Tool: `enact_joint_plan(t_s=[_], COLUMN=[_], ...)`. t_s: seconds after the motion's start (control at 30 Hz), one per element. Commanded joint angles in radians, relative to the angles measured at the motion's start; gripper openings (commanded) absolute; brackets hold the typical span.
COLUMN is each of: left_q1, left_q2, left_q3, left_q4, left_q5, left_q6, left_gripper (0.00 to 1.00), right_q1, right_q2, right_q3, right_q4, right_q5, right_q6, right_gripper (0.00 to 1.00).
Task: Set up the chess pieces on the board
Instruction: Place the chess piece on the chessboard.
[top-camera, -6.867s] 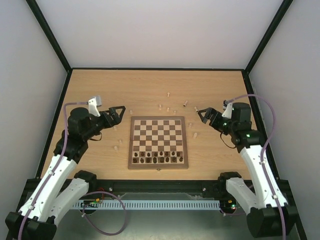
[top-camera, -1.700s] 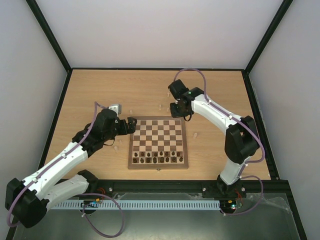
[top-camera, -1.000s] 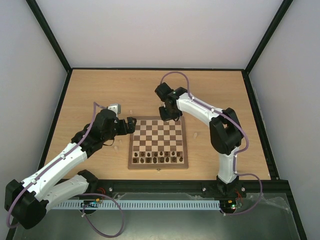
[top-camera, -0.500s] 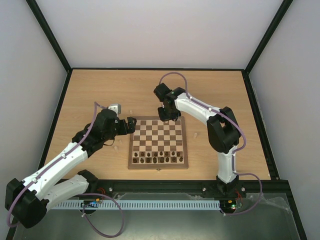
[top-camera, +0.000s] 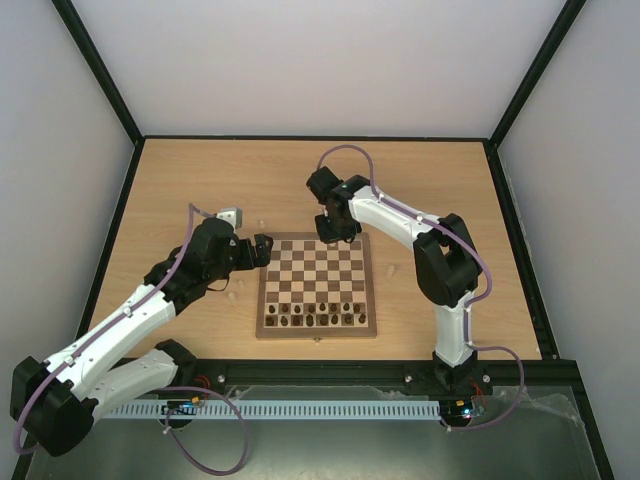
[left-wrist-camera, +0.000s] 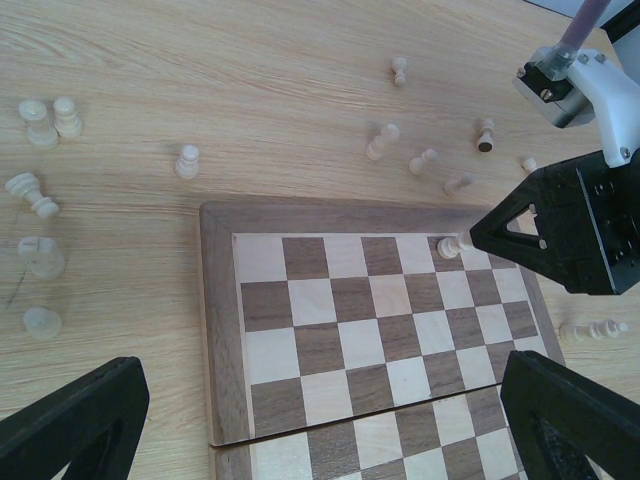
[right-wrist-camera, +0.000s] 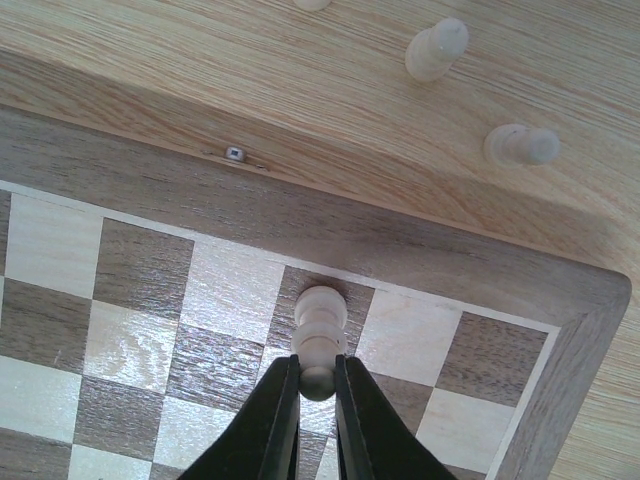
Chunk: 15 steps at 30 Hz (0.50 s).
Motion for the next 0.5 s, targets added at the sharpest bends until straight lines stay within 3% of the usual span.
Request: enact_joint_plan(t_s=[0.0,0.3,0.47], left_q1=[-0.001,-0.002,-0.001], left_q2=[-0.003,-0.001,-0.005], left_q3=[-0.007,0.000,0.004], left_q4=[-0.003,-0.009,-0.019], left_q5=[-0.007,-0.009,-0.021], left_q6=[0.010,0.012,0.011], left_gripper=[0.99,0.99,0.99], right_q1=[0.009,0.009,0.009], right_q2=[-0.010,-0.010,0.022], right_q3=[0.000,0.039,0.164], right_q4=[-0.063,-0.085,-0.113], right_q5=[0.002,0.020,0.022], right_q6=[-0.006,-0.023,-0.033], right_gripper=[0.12,0.31,0.39])
